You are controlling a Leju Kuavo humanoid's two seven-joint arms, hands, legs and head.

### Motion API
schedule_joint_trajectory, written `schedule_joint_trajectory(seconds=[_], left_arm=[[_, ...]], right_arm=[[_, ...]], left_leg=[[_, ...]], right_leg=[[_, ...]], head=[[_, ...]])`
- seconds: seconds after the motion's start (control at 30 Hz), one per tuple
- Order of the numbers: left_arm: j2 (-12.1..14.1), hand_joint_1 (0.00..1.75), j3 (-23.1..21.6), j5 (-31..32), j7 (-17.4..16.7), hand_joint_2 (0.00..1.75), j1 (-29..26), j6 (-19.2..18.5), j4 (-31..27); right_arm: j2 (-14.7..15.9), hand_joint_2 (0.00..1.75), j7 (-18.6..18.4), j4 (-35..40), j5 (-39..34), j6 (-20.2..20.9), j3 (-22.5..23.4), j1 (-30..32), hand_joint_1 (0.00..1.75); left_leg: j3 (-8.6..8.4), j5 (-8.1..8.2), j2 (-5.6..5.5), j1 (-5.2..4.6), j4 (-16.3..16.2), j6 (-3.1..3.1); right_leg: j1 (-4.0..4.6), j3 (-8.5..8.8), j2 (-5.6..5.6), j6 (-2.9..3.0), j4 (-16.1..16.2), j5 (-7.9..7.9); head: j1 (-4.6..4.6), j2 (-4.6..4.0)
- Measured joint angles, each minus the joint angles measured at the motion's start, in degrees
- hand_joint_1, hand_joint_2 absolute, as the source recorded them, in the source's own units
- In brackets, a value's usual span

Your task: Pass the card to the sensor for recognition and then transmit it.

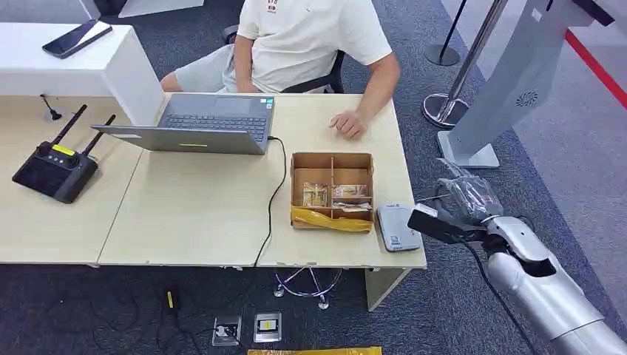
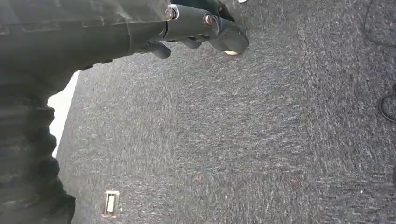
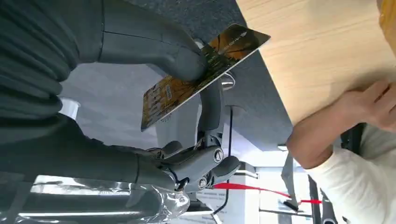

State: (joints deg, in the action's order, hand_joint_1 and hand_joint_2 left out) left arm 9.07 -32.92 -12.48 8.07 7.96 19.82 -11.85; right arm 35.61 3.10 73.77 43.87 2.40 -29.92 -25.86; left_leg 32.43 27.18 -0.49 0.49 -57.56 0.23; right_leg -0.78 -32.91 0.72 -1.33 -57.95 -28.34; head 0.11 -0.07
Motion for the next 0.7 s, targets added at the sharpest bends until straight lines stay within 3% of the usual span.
schedule_joint_trajectory(seconds=[0.23,0.7], left_arm=[[-0.1,0.00,0.0,0.5,0.0,1.75,0.0,0.0,0.0],[-0.7,0.00,-0.1,1.0,0.1,1.75,0.5,0.4,0.0]], right_arm=[[-1.0,1.75,0.2,0.7,0.1,1.4,-1.2,0.8,1.75],[-6.4,1.75,1.3,0.9,1.1,2.3,-4.9,2.5,1.75]], left_leg=[[0.01,0.00,0.00,0.00,0.0,0.00],[0.00,0.00,0.00,0.00,0.0,0.00]], right_leg=[[0.00,0.01,0.01,0.00,0.0,0.00],[0.01,0.00,-0.01,0.00,0.0,0.00]], head=[[0.00,0.00],[0.00,0.00]])
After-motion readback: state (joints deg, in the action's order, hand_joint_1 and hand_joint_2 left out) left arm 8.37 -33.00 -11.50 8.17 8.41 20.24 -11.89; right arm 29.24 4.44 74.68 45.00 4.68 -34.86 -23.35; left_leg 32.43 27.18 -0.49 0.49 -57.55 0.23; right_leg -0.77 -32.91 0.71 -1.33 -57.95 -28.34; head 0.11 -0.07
